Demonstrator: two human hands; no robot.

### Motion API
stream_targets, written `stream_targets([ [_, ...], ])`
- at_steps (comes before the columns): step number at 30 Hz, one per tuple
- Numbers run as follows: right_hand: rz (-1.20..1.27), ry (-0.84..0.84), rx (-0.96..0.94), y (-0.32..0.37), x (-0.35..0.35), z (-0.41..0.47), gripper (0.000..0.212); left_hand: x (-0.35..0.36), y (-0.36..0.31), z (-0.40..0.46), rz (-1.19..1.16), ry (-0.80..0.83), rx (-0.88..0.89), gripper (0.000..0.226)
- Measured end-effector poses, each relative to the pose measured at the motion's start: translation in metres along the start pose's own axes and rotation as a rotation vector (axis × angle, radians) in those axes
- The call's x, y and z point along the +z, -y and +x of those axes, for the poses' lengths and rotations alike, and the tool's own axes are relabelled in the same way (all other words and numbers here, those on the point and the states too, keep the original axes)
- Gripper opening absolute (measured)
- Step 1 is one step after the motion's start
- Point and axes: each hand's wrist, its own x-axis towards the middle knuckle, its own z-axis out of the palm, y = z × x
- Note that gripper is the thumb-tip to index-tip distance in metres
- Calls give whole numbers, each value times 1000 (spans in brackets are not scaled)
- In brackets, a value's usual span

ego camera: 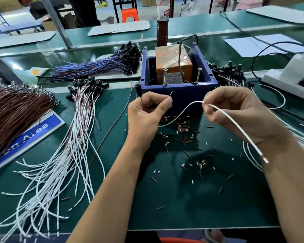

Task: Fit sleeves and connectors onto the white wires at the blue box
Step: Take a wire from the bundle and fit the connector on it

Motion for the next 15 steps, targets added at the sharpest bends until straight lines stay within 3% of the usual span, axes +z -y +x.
stream_targets([
  [3,-113,-129,12,-8,6,8,31,2,-4,-1,-204,19,-119,1],
  [7,-183,-121,114,-22,25,11,23,4,-12,-2,-412,163,-191,5],
  [10,-232,-79,224,-28,38,13,23,6,-14,-3,-384,233,-222,18],
  [13,-317,-11,319,-30,46,13,34,6,-12,-4,-355,247,-268,8],
  [15,-317,10,362,-32,50,13,32,5,-10,-4,-325,212,-291,25],
])
